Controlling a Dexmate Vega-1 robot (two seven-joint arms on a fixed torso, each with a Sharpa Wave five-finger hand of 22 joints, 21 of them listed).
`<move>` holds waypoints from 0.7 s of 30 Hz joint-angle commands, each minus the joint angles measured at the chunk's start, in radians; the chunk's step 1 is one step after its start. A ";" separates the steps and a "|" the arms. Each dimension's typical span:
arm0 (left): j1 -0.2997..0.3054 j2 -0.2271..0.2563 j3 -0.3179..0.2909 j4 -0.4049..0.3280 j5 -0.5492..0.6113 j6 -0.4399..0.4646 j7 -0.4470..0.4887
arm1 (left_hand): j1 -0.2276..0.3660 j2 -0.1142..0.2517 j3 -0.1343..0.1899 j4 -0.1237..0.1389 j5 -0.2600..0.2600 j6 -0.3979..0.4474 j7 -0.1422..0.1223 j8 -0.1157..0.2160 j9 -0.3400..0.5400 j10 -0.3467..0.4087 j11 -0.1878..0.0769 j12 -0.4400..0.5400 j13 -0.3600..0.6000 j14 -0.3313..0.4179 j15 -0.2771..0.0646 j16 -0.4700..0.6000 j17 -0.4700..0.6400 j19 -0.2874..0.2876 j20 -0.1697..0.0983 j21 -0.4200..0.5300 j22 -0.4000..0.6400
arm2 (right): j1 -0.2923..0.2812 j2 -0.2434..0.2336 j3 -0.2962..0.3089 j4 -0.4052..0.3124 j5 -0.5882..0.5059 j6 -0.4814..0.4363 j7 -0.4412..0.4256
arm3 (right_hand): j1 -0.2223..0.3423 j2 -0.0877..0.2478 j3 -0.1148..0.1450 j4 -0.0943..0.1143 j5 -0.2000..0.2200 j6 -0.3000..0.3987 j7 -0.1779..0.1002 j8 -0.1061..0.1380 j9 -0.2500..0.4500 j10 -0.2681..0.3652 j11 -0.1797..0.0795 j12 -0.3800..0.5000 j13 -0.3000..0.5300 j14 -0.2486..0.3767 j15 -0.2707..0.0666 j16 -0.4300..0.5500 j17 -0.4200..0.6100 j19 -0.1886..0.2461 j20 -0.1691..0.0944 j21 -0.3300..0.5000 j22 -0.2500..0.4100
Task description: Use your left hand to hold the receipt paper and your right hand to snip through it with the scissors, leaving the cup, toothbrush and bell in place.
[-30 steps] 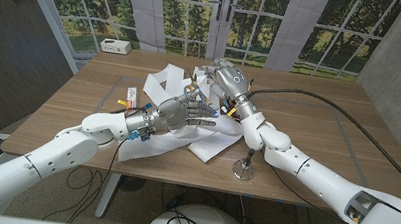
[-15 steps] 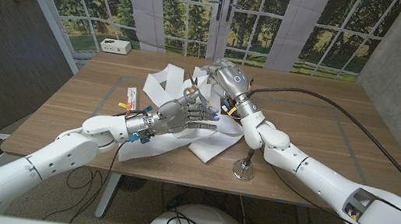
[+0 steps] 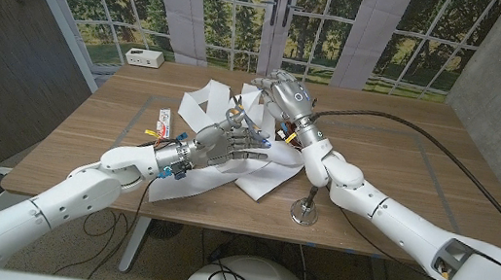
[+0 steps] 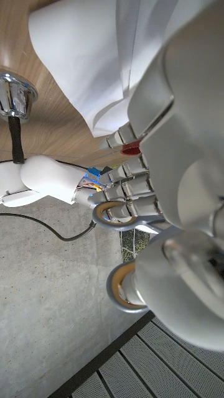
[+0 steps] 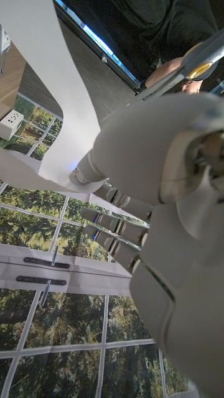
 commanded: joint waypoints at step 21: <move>0.003 -0.011 0.013 -0.006 0.003 -0.001 -0.014 | 0.011 0.009 -0.012 0.001 0.003 0.001 0.007 -0.006 0.003 0.013 -0.006 -0.002 0.008 0.007 -0.002 -0.005 0.004 0.008 0.002 -0.005 0.003 | -0.014 0.012 0.012 -0.015 -0.009 -0.058 0.005 | 0.013 0.006 -0.007 0.003 0.004 -0.018 -0.008 -0.009 0.006 -0.007 0.001 -0.005 0.009 0.002 -0.186 -0.002 0.002 -0.005 -0.005 -0.002 0.004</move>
